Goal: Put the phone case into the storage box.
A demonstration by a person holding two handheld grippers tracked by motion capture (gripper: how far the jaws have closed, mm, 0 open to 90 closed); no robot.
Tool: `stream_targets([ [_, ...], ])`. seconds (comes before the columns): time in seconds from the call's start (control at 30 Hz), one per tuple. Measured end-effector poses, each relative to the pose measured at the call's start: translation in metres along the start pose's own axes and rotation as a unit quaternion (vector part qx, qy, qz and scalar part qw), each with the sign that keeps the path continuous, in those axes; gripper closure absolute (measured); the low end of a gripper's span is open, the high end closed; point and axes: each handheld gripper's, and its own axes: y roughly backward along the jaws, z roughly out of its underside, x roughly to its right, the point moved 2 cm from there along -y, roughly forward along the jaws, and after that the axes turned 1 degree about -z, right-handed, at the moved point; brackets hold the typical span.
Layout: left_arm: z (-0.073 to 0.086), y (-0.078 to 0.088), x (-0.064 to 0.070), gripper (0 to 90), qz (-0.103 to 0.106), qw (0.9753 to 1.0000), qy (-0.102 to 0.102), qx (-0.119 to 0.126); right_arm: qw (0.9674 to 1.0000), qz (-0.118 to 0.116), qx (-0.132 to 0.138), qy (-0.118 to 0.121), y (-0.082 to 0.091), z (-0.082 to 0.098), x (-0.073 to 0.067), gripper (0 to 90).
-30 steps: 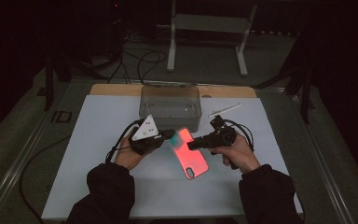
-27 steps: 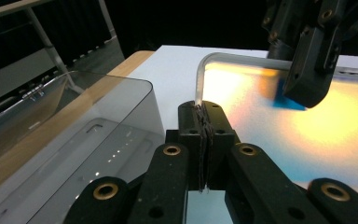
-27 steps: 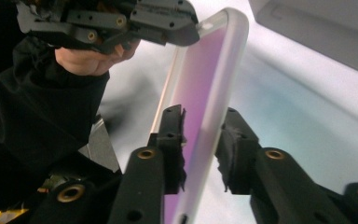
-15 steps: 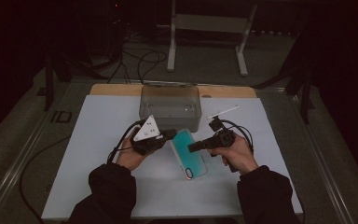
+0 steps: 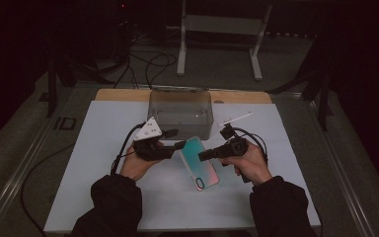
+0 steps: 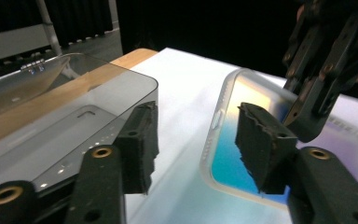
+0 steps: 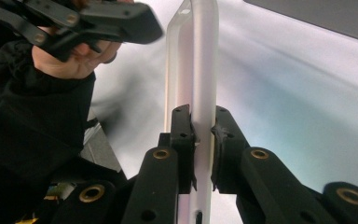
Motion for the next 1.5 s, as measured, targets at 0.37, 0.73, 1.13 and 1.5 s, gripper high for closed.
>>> stream_targets([
  [0.37,0.014,0.025,-0.015,21.5,-0.116,0.9930,0.014,-0.017,1.0000,0.004,0.005,0.002,-0.001,-0.001,-0.001,81.9],
  [0.73,0.030,0.059,-0.015,0.3,-0.174,0.9842,0.030,-0.013,0.9999,0.011,0.012,0.005,-0.002,-0.002,-0.003,81.8],
  [1.13,0.060,0.104,-0.014,0.3,-0.207,0.9776,0.035,0.016,0.9996,0.016,0.022,0.002,0.002,-0.004,-0.004,81.8],
  [1.5,0.101,0.129,-0.006,0.3,-0.238,0.9704,0.036,0.023,0.9986,0.041,0.033,-0.004,0.004,-0.008,-0.004,81.8],
])
